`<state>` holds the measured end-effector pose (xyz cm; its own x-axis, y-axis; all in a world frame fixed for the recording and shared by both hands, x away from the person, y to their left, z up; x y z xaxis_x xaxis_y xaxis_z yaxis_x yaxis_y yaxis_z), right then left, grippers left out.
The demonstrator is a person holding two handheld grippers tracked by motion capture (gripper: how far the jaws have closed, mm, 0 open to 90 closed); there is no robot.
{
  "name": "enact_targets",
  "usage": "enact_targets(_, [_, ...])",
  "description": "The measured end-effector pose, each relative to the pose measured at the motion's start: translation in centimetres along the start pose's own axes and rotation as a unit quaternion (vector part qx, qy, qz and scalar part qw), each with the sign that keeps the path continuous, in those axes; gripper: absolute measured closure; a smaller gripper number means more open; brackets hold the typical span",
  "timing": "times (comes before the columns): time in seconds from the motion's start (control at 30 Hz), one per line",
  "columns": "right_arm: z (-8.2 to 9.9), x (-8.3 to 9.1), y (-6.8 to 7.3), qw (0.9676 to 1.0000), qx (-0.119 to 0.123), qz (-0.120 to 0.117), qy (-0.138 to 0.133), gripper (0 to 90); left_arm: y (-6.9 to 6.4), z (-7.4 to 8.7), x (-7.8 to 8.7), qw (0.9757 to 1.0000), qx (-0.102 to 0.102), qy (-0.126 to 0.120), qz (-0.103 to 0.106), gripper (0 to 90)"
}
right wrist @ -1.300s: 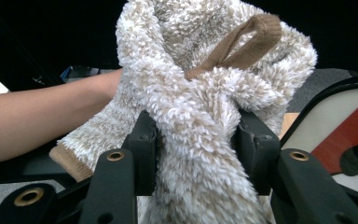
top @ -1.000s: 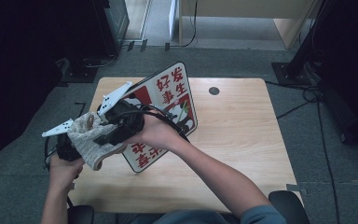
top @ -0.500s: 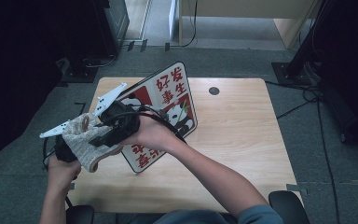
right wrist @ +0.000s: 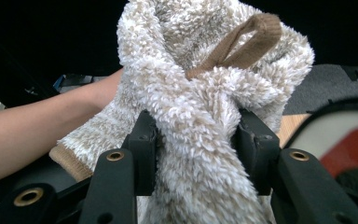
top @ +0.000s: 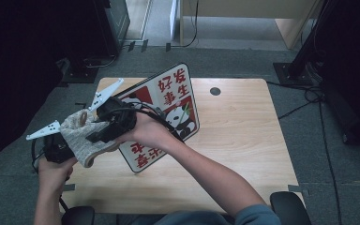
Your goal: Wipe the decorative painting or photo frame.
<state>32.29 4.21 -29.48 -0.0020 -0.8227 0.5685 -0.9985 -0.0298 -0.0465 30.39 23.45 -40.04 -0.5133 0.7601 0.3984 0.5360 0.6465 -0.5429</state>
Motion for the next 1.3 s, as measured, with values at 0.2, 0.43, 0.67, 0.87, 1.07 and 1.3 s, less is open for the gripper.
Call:
enact_targets(0.2, [-0.4,0.5,0.2,0.9999,0.001,-0.002,-0.012,56.7,0.0,0.0,-0.2,1.0,-0.001,0.003,-0.005,75.8])
enact_targets(0.43, [-2.0,-0.1,0.8,0.9998,0.012,0.0,-0.014,56.7,0.8,0.0,0.7,0.9999,0.006,-0.008,-0.013,75.8])
enact_targets(0.67, [-0.7,-0.9,-0.6,0.9999,-0.01,0.008,-0.003,56.8,1.3,0.1,1.2,0.9997,0.009,-0.013,-0.017,75.8])
enact_targets(0.87, [0.0,-0.8,-0.4,0.9999,-0.016,0.006,0.0,56.9,1.2,0.1,1.1,0.9998,0.008,-0.011,-0.018,75.8])
enact_targets(1.07, [-1.4,-0.7,0.3,0.9999,-0.007,0.0,-0.011,56.9,1.2,0.1,1.1,0.9997,0.011,-0.015,-0.018,75.8])
enact_targets(1.3, [-1.8,-2.4,0.4,1.0,-0.002,-0.001,0.003,56.7,1.6,0.2,1.6,0.9995,0.016,-0.018,-0.02,75.8])
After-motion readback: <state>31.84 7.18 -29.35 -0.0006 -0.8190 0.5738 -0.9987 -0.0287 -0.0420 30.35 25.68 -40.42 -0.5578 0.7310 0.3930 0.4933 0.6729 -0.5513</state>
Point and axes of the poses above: each handheld gripper's, and its own axes: x roughly backward along the jaws, z roughly out of its underside, y roughly to its left, the point moved 3 cm from there along -x, roughly forward along the jaws, and after that the axes turned 13 degrees about x, right-handed, at the moved point
